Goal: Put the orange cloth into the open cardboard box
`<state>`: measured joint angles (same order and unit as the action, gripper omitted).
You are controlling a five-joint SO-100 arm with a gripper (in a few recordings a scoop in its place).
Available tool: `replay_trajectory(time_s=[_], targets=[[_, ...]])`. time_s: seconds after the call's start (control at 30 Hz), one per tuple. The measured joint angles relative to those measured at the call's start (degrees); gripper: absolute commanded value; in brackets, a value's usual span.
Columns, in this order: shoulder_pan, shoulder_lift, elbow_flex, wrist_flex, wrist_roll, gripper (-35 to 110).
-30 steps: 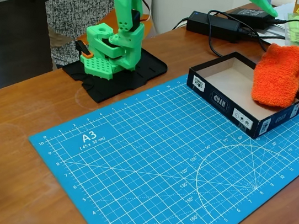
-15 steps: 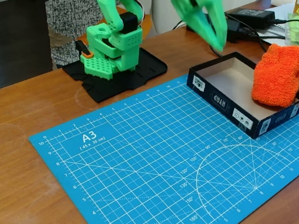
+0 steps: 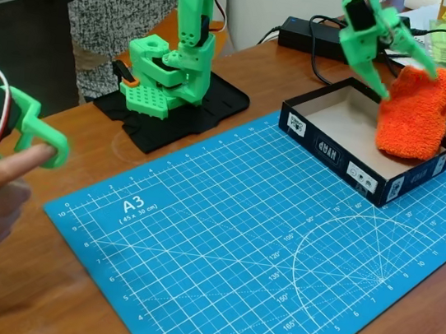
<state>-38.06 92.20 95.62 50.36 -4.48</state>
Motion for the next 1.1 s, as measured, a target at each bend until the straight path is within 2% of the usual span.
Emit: replay_trajectory(time_s=[0.23, 0.33, 0.5, 0.83, 0.93, 1.1], targets=[[-0.70, -6.59, -3.34, 0.18, 0.62, 16], [0.26, -10.02, -3.34, -0.79, 0.00, 0], [0.70, -11.60, -1.58, -2.81, 0.88, 0], [12.04, -3.08, 10.90, -3.43, 1.14, 1], [17.40, 4.39, 15.38, -2.11, 2.46, 0], [31.29, 31.82, 28.65, 0.88, 3.25, 0]])
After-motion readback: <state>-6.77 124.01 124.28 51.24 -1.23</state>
